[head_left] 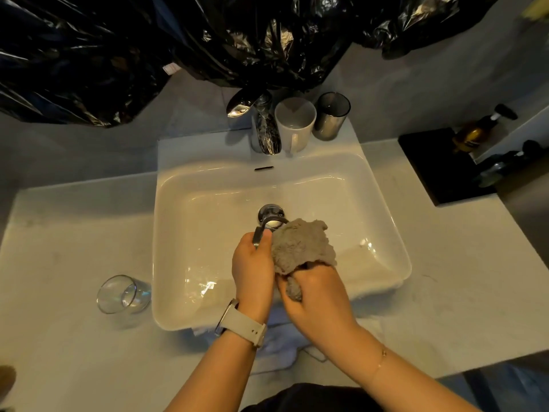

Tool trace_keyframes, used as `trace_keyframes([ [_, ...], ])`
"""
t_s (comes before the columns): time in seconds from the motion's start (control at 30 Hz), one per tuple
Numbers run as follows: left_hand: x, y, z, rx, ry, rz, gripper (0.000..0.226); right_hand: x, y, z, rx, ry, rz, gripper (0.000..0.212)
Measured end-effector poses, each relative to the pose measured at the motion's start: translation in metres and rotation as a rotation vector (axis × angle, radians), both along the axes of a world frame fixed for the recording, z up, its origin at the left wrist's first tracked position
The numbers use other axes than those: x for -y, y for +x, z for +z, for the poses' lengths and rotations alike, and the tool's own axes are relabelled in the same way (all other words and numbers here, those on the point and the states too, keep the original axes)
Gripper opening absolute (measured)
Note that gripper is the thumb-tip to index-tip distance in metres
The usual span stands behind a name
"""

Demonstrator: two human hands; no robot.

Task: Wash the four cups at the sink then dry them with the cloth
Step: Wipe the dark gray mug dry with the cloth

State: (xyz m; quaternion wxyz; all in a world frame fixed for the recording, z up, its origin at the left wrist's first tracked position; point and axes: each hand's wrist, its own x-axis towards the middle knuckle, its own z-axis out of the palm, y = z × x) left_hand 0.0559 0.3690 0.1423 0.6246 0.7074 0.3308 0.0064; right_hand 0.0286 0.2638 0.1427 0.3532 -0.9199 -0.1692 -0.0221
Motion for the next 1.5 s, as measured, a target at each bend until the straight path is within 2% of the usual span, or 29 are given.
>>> trace_keyframes([
  [0.17,0.005,-0.003,0.005,0.042,-0.060,-0.019,0.034,0.019,0.023,0.010,0.027,-0.122,-0.036,0.031],
  [0.3,0.007,-0.008,0.000,0.028,-0.134,-0.012,0.034,0.028,-0.002,0.001,-0.007,-0.026,0.053,0.034],
  [0.37,0.008,-0.011,-0.002,0.023,-0.148,-0.030,0.033,0.035,-0.009,-0.002,0.043,-0.054,0.095,0.035],
  [0.5,0.013,-0.012,0.002,0.018,-0.169,-0.038,0.034,0.038,0.012,0.008,0.039,-0.127,-0.019,0.030],
  [0.6,0.008,-0.011,-0.001,0.003,-0.118,-0.068,0.035,0.043,0.003,0.006,-0.043,-0.117,0.135,0.024],
  [0.67,-0.001,-0.009,-0.002,-0.003,-0.064,-0.116,0.032,0.052,-0.009,0.004,-0.143,-0.010,0.192,0.023],
  [0.77,-0.014,-0.002,0.007,-0.011,0.006,-0.227,0.029,0.067,0.011,0.014,-0.409,0.482,-0.162,0.022],
  [0.8,-0.017,-0.001,0.011,-0.022,0.041,-0.283,0.029,0.070,0.021,0.017,-0.446,0.577,-0.251,0.026],
  [0.83,-0.019,-0.001,0.014,-0.033,0.078,-0.342,0.030,0.072,0.031,0.023,-0.441,0.583,-0.277,0.026],
  [0.9,-0.020,-0.002,0.019,-0.059,0.113,-0.439,0.033,0.067,0.044,0.033,-0.433,0.516,-0.171,0.019],
  [0.93,-0.019,-0.003,0.022,-0.073,0.103,-0.474,0.035,0.061,0.047,0.035,-0.481,0.494,-0.109,0.021],
  [1.03,-0.016,-0.004,0.029,-0.112,0.009,-0.523,0.029,0.043,0.053,0.031,-0.720,0.498,0.007,0.048],
  [1.13,-0.016,-0.011,0.030,-0.158,-0.064,-0.603,0.011,0.046,0.063,0.028,-0.804,0.298,0.148,0.066],
  [1.27,-0.021,-0.019,0.027,-0.106,0.025,-0.695,0.013,0.063,0.072,0.041,-0.843,0.080,0.373,0.072],
  [1.33,-0.023,-0.017,0.028,-0.071,0.068,-0.736,0.013,0.064,0.073,0.041,-0.767,0.093,0.367,0.063],
  [1.5,-0.016,-0.014,0.036,-0.022,0.117,-0.751,0.024,0.052,0.067,0.033,-0.540,0.290,0.176,0.017],
])
